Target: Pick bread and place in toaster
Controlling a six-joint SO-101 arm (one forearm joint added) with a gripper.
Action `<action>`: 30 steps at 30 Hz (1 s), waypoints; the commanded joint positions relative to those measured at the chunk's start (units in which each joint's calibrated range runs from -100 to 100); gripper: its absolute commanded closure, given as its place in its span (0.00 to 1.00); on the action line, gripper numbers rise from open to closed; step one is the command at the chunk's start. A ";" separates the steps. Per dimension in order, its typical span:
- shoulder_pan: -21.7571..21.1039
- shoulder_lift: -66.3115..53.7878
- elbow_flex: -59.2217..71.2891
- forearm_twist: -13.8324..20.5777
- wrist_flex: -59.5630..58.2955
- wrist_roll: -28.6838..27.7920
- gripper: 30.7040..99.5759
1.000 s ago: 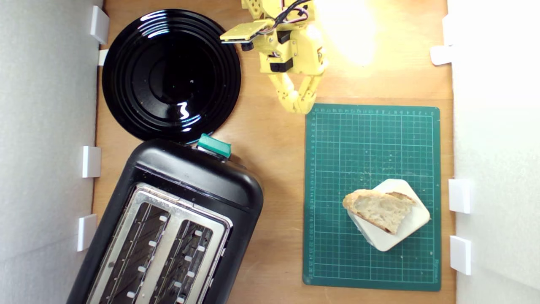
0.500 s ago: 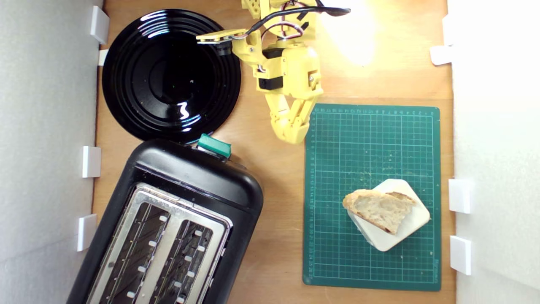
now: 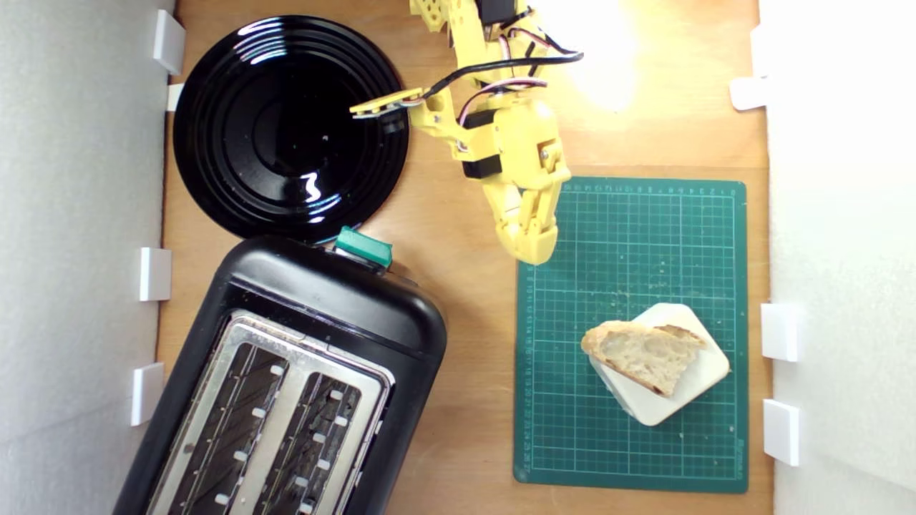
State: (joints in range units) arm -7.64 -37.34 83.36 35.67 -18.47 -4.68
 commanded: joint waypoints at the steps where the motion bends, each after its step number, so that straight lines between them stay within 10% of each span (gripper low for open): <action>1: -0.50 2.89 -2.78 0.50 -5.67 -0.26 1.00; 19: 5.47 39.00 -3.60 3.86 -37.07 10.73 1.00; 30: 8.29 41.41 -8.78 3.95 -38.18 7.64 1.00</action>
State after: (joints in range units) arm -0.59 4.58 78.36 40.12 -54.83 4.63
